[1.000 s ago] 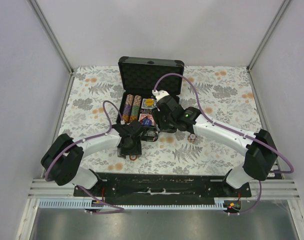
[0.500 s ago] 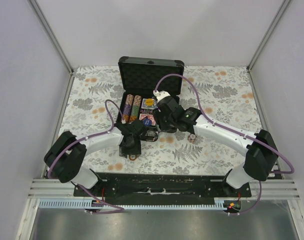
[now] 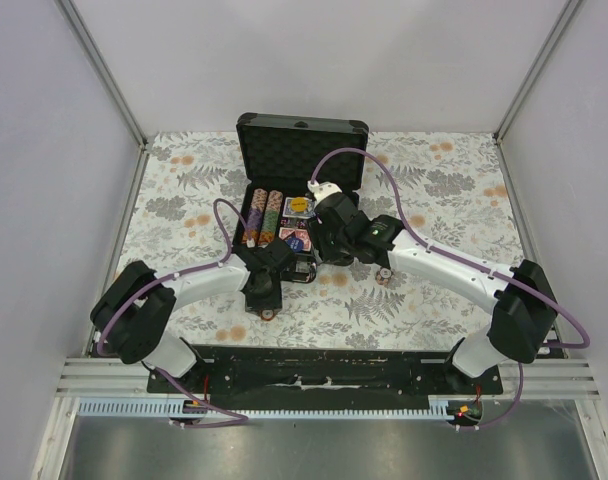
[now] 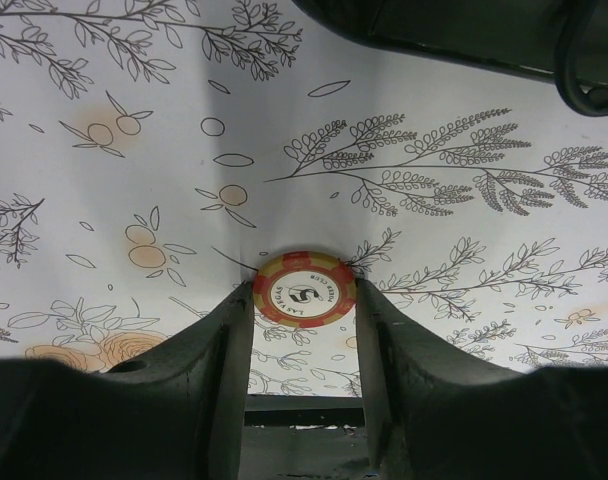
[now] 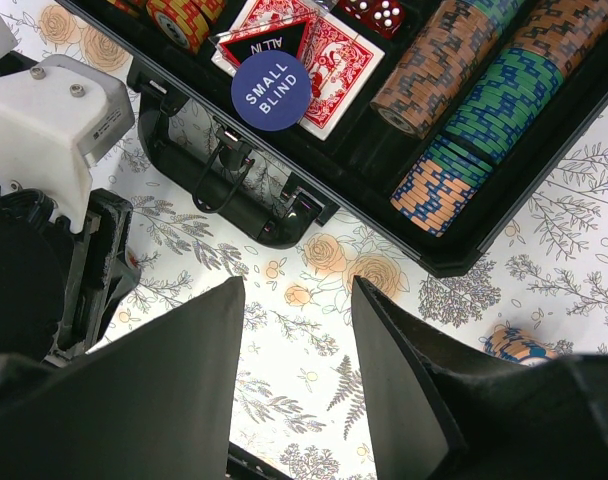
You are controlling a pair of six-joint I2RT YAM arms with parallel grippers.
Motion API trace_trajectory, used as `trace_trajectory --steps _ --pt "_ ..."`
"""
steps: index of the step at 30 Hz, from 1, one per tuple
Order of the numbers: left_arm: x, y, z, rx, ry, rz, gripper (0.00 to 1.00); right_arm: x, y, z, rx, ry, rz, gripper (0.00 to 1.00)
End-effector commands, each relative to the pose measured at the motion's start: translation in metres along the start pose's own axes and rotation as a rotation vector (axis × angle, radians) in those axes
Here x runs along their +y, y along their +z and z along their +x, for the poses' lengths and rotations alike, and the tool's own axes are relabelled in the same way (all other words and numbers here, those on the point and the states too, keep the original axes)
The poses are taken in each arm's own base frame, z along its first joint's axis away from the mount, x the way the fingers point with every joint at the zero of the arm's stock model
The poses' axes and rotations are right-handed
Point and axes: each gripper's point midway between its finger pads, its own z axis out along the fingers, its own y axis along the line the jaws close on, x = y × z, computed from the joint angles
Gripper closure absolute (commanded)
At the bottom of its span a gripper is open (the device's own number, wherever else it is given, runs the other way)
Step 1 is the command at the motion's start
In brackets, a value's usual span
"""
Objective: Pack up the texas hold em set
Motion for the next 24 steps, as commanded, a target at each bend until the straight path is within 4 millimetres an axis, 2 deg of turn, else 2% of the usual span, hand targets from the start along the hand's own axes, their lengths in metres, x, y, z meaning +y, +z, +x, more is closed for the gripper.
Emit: trace_trajectory --steps 1,11,24 --pt "0.016 0.025 0.011 0.015 -0.026 -0.087 0.54 -0.001 -0.01 -0.013 -0.049 0.027 -0.004 0.45" --pt "0.002 -0.014 -0.023 -0.111 -0.062 -0.037 0.52 0.0 -0.019 -0.016 -0.07 0.042 -0.018 0.45" --pt "-0.008 -0.051 -0.048 -0.201 -0.104 0.008 0.51 0.004 -0.02 -0.01 -0.083 0.069 -0.052 0.45"
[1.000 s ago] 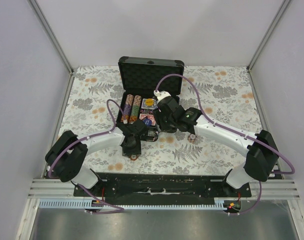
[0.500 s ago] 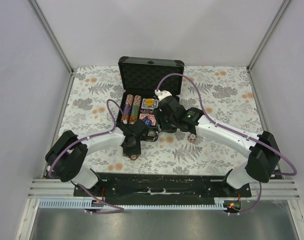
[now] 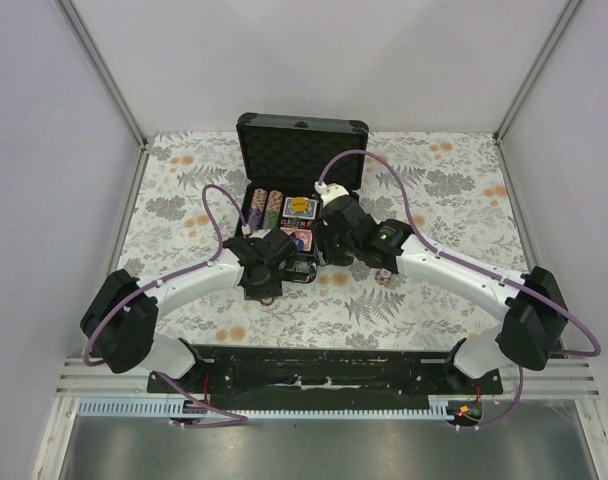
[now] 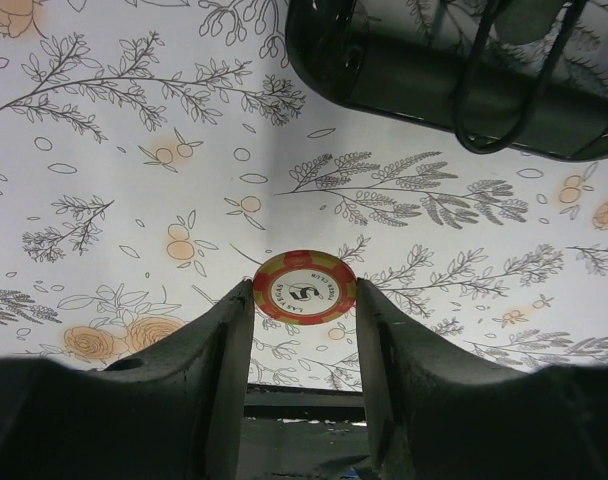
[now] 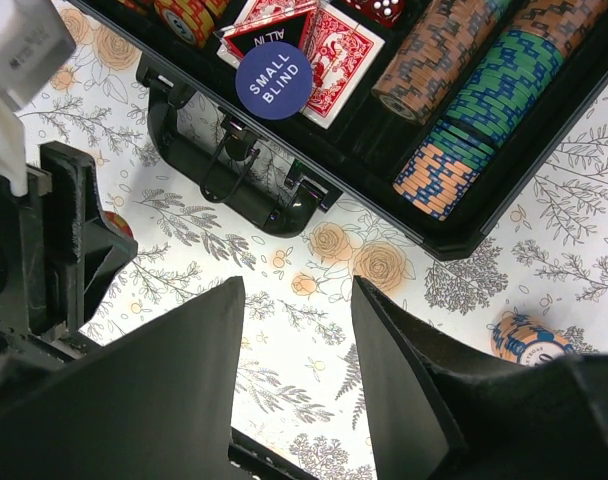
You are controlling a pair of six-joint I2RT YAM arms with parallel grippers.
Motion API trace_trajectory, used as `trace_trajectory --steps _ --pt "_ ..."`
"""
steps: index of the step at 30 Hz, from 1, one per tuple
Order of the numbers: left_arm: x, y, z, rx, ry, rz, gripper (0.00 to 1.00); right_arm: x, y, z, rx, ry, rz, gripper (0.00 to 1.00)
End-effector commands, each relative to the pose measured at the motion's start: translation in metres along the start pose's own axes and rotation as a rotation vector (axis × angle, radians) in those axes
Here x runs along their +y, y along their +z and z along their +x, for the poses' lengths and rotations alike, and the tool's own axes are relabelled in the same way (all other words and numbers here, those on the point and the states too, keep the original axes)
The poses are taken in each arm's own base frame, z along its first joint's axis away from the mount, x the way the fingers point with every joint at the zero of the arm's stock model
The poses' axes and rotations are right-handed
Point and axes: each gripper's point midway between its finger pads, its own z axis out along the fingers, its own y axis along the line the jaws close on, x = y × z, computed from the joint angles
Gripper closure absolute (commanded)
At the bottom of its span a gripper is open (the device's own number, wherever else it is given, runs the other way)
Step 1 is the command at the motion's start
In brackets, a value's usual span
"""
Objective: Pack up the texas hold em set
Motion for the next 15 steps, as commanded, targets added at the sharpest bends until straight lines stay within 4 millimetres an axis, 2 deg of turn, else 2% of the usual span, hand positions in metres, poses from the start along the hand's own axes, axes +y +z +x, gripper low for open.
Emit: trace_trajectory --steps 1,9,15 --pt "-0.008 -0.019 -0.023 -0.079 -0.067 0.022 0.5 0.006 -0.009 -0.012 -0.071 0.04 -0.045 0.45" --pt "-0.016 -0.033 -0.047 -0.112 -0.129 0.067 0.5 0.019 -0.008 0.001 -0.083 0.076 -0.163 0.47" --pt "-0.021 -0.049 -0.075 -0.132 -0.184 0.116 0.5 0.022 -0.01 0.0 -0.114 0.105 -0.218 0.46"
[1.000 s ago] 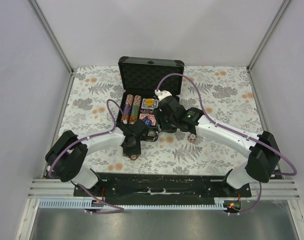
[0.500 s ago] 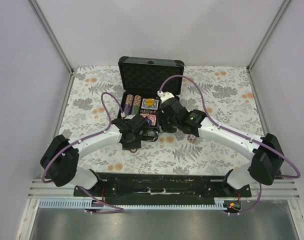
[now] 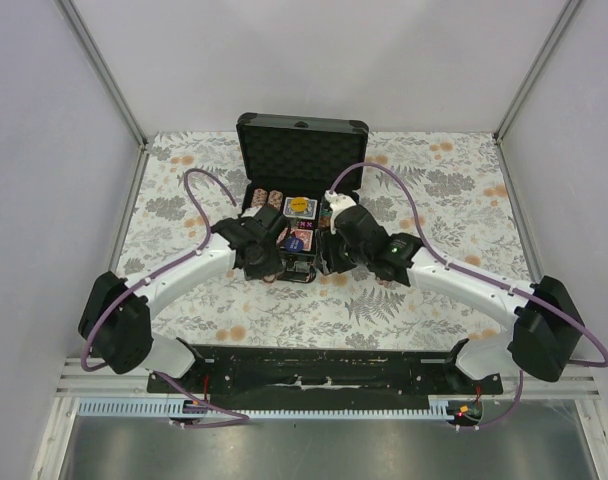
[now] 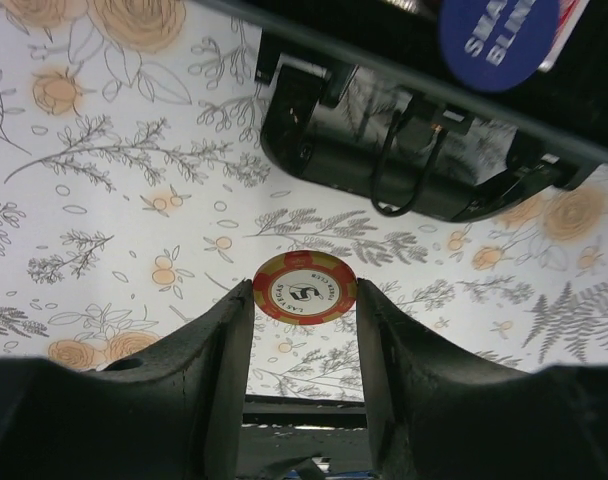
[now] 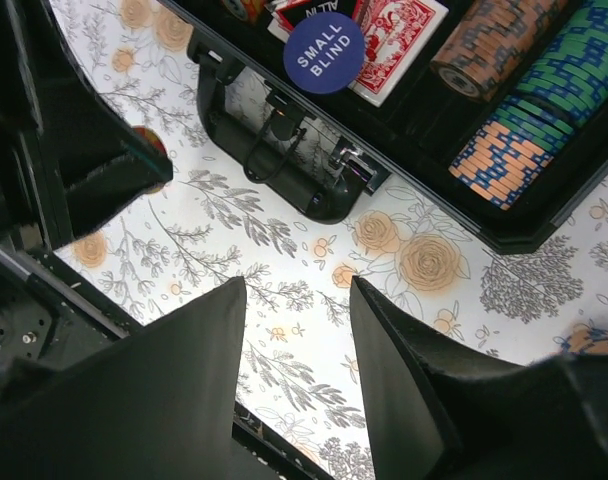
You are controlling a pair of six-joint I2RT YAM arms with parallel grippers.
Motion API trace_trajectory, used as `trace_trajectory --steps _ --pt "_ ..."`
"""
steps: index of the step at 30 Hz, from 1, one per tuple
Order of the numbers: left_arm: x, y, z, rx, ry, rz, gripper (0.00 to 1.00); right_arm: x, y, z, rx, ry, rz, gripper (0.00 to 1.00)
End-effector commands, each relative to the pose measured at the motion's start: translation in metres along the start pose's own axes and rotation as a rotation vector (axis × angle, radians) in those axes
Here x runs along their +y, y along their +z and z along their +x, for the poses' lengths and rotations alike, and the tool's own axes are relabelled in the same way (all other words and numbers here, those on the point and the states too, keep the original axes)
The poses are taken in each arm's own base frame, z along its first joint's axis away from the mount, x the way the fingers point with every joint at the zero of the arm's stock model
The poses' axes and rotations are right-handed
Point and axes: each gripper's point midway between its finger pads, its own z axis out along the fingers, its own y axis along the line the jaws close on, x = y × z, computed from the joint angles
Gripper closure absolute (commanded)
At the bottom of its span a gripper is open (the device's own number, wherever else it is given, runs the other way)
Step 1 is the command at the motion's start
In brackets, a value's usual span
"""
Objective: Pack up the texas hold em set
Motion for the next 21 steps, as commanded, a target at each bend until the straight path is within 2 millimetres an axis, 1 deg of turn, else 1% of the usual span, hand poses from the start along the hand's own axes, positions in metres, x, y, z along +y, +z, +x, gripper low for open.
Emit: trace_trajectory --steps 1,4,8,10,12,15,19,21 --pt "-0.015 -0.023 -0.034 -0.059 -0.079 0.068 0.5 0.019 -0.008 -0.018 -0.094 0.037 -0.12 0.46" --pt "-0.022 -0.032 -0.048 -0.067 -0.112 0.108 0.5 0.025 -0.01 -0.02 -0.132 0.05 -0.167 0.45" --pt "-0.036 -0.048 -0.067 -0.085 -0.142 0.175 0.51 0.037 -0.015 -0.035 -0.226 0.073 -0.245 0.43" --pt "-0.043 -0.056 -0.073 -0.088 -0.16 0.207 0.51 0.043 -0.017 -0.043 -0.279 0.081 -0.286 0.4" --pt "-0.048 -0.063 -0.078 -0.089 -0.177 0.233 0.51 0.048 -0.017 -0.05 -0.317 0.087 -0.312 0.32" --pt "-0.056 -0.074 -0.084 -0.088 -0.204 0.277 0.51 0.055 -0.014 -0.061 -0.357 0.084 -0.347 0.26" --pt "-0.064 -0.089 -0.091 -0.088 -0.255 0.326 0.51 0.059 -0.011 -0.078 -0.427 0.09 -0.36 0.22" --pt "-0.068 -0.096 -0.094 -0.089 -0.283 0.348 0.51 0.062 -0.01 -0.087 -0.456 0.098 -0.367 0.22"
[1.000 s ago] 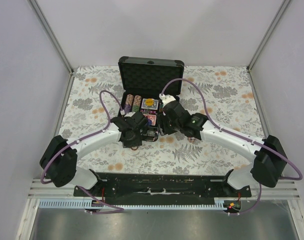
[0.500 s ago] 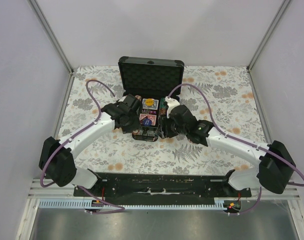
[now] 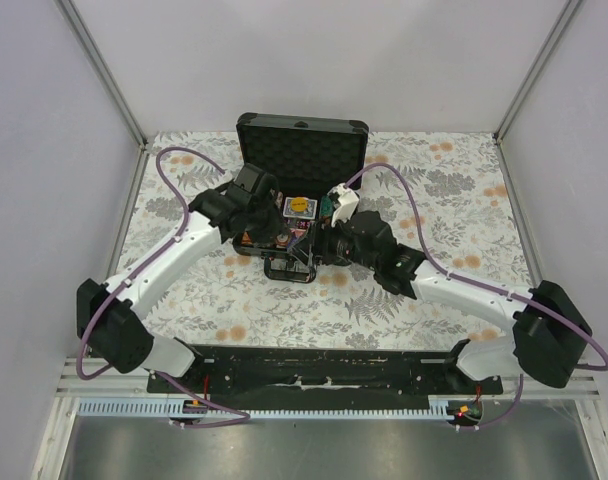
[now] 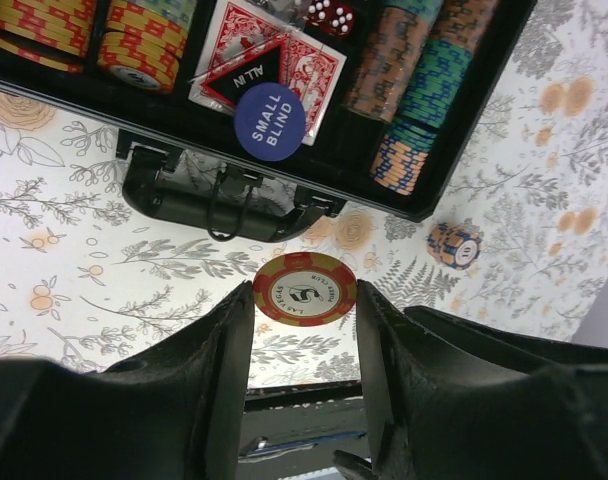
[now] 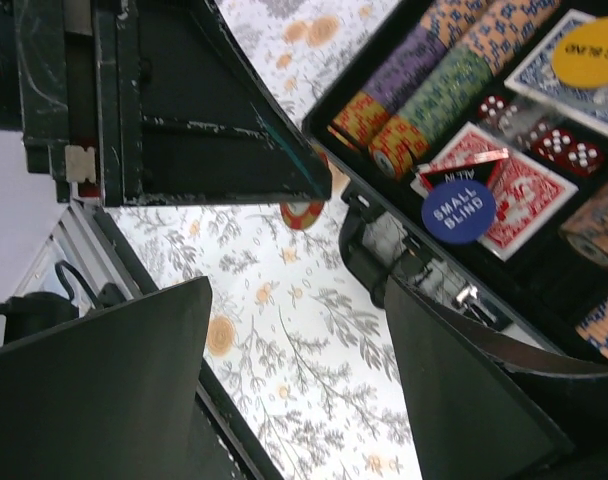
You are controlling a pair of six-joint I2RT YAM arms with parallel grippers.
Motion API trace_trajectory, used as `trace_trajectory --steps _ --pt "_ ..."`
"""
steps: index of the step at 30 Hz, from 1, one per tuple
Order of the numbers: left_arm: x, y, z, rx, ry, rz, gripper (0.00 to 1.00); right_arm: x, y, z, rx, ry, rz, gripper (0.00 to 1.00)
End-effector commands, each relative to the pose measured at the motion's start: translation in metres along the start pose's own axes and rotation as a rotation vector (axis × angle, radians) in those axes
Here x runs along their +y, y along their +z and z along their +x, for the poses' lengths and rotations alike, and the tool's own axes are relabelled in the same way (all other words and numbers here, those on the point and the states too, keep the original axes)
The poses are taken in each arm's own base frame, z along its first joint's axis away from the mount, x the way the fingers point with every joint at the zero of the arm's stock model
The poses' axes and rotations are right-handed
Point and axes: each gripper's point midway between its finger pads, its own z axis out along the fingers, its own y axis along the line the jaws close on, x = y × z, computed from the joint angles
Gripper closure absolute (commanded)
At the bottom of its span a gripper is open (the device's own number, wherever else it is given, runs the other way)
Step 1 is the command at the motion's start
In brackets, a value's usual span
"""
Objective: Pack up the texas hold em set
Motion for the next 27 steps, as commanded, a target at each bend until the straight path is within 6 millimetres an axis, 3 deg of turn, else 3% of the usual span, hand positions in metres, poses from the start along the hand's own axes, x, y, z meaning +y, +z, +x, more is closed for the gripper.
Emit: trace_trajectory --steps 1,8,14,27 --pt "-0.026 -0.028 -0.011 -0.014 -0.104 0.105 0.51 0.018 0.012 -0.039 -0.149 0.007 -0.067 0.22" --pt "-0.039 -0.036 -0.014 -0.016 -0.201 0.168 0.51 0.003 0.02 -0.054 -0.234 0.042 0.018 0.24" --pt "-0.049 -0.039 -0.008 0.024 -0.249 0.217 0.52 0.003 0.024 -0.065 -0.296 0.046 0.012 0.29" --pt "-0.054 -0.037 -0.003 0.052 -0.299 0.248 0.52 0.002 0.029 -0.074 -0.327 0.084 0.029 0.58"
